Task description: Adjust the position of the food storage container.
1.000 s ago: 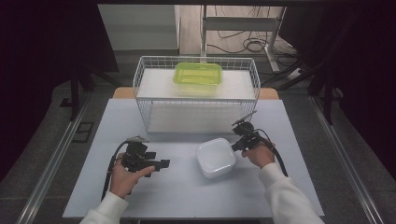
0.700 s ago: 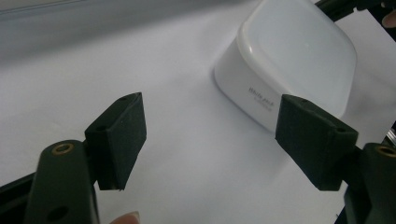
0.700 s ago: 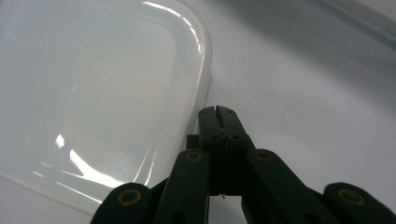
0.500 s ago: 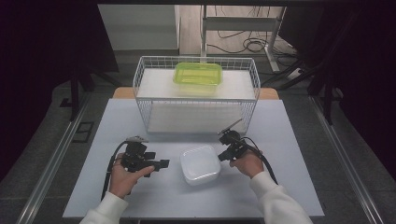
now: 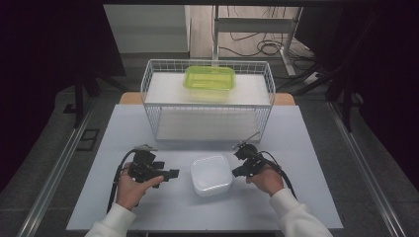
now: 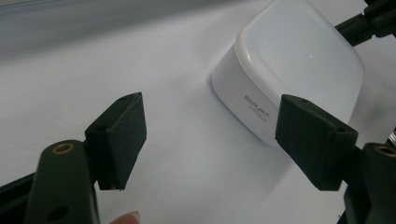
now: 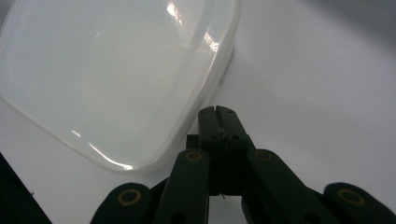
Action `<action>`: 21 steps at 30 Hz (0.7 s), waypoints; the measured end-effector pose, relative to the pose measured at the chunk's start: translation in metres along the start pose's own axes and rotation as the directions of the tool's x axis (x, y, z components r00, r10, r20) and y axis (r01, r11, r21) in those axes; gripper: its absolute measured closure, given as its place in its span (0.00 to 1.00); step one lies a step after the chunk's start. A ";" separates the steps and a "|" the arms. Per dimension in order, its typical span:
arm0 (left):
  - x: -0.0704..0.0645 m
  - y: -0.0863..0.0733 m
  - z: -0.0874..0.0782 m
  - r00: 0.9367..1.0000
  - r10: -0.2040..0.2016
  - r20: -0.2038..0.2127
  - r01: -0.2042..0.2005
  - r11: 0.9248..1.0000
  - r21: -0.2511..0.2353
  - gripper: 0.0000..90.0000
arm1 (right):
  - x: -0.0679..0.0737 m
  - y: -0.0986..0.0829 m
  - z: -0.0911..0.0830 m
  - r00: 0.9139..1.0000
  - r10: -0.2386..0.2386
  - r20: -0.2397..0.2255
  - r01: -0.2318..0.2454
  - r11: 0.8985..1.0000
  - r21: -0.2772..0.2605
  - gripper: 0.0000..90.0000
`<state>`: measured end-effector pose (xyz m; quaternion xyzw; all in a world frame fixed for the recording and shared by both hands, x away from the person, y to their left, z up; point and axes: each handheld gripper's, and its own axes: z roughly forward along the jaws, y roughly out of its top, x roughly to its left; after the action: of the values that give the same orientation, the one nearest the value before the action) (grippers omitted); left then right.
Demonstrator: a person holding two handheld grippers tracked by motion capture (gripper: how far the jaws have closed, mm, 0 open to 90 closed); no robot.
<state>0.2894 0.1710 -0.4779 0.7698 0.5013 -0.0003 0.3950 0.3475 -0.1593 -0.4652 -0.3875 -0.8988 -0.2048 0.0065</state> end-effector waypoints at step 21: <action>0.002 -0.001 -0.002 1.000 -0.013 -0.007 0.013 1.000 -0.018 0.27 | 0.022 -0.008 0.003 0.998 -0.060 -0.030 0.059 0.998 -0.019 0.99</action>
<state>0.2887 0.1741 -0.4777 0.7630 0.5075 0.0045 0.4004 0.3272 -0.1480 -0.4674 -0.3574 -0.9079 -0.2189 0.0109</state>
